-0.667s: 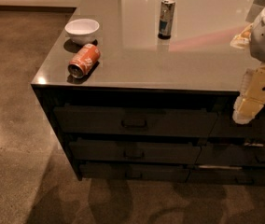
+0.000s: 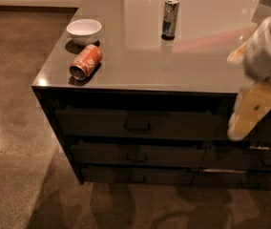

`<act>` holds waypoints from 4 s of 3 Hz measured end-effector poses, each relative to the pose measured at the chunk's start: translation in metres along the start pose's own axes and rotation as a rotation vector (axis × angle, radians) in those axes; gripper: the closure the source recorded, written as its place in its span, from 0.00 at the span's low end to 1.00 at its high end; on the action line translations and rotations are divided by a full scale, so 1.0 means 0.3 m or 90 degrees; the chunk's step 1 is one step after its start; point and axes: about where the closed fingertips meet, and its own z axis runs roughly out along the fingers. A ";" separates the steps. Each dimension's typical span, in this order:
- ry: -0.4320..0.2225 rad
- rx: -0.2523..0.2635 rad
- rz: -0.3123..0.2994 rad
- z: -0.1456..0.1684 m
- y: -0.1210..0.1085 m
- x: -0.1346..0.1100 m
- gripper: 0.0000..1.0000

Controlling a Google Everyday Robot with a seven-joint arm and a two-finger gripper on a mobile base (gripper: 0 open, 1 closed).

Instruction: Open top drawer

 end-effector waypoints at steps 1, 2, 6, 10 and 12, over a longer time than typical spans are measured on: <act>-0.034 -0.016 0.005 0.185 0.105 -0.007 0.00; -0.073 -0.040 0.025 0.391 0.228 0.008 0.00; -0.041 -0.009 -0.077 0.800 0.320 0.074 0.00; -0.116 0.103 -0.122 0.902 0.153 -0.048 0.00; -0.142 0.151 -0.178 1.052 -0.056 -0.136 0.00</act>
Offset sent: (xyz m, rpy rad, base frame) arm -0.0697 0.0454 -0.2654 0.2101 0.1406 -0.0184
